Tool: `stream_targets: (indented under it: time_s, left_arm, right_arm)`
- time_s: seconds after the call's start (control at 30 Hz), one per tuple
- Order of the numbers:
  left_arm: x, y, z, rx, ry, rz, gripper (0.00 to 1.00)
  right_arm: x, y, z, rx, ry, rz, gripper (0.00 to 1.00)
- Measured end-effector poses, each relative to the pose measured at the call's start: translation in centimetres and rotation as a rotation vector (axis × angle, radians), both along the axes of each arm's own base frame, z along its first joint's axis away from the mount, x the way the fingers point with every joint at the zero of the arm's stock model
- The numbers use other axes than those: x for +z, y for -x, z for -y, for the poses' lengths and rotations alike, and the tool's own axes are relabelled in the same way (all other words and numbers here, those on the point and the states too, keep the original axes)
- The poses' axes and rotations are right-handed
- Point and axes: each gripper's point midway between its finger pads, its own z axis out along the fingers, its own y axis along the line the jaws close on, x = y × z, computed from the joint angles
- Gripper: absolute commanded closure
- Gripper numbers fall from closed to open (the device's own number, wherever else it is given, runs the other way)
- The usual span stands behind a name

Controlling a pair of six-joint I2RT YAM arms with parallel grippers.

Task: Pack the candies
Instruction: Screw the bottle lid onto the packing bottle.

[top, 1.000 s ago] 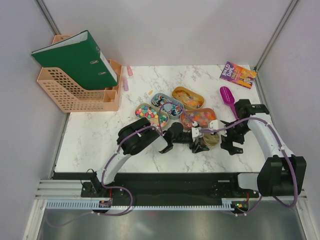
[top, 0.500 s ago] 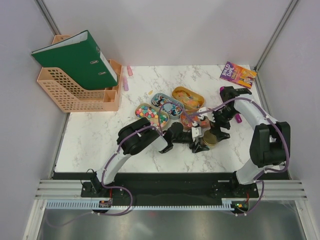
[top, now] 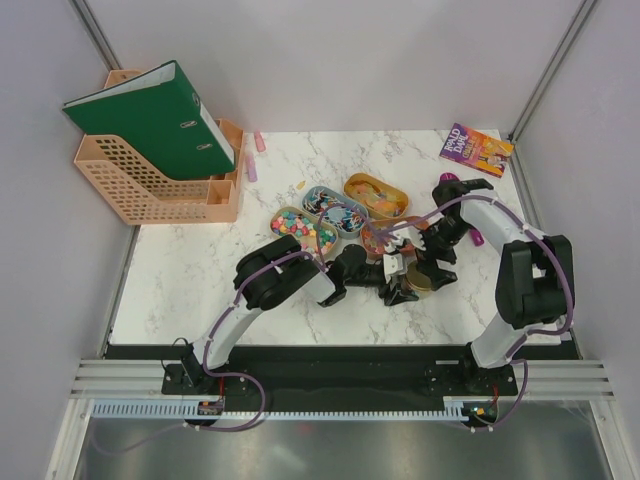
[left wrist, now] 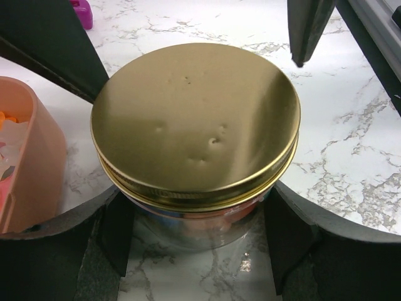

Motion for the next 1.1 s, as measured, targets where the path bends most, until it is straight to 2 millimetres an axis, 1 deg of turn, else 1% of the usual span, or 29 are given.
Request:
stream_targets:
  time_s: [0.17,0.37,0.53,0.6,0.7,0.77,0.83,0.97,1.03,1.1]
  left_arm:
    - [0.0,0.0,0.0,0.000,0.000,0.000,0.98]
    - [0.0,0.0,0.0,-0.001,0.001,0.000,0.98]
    - [0.0,0.0,0.0,-0.002,0.001,0.000,0.98]
    - [0.0,0.0,0.0,-0.003,0.001,0.000,0.98]
    - [0.0,-0.2,0.1,0.002,0.001,0.000,0.98]
    - [0.0,-0.3,0.1,0.004,0.002,0.001,0.98]
    - [0.0,-0.4,0.1,0.005,0.002,0.000,0.98]
    - [0.0,-0.5,0.2,0.007,0.003,0.001,0.98]
    - [0.0,-0.5,0.2,0.007,0.003,0.001,0.98]
    - [0.0,-0.5,0.1,0.007,0.003,0.001,0.98]
  right_arm:
    - [-0.5,0.5,0.4,0.000,0.009,0.027,0.02]
    - [-0.9,1.3,1.5,-0.002,0.049,0.107,0.02]
    - [-0.7,2.3,2.4,-0.031,0.071,0.140,0.02]
    - [-0.4,3.3,2.8,-0.049,0.085,0.134,0.02]
    - [-0.2,6.0,3.0,-0.070,0.092,0.072,0.02]
    - [0.1,7.4,3.0,-0.077,0.089,0.043,0.02]
    - [0.4,8.0,3.1,-0.089,0.090,0.035,0.02]
    - [0.6,7.6,3.6,-0.125,0.091,0.038,0.02]
    - [0.8,6.5,3.6,-0.138,0.089,0.044,0.02]
    - [1.0,4.8,3.5,-0.143,0.085,0.053,0.02]
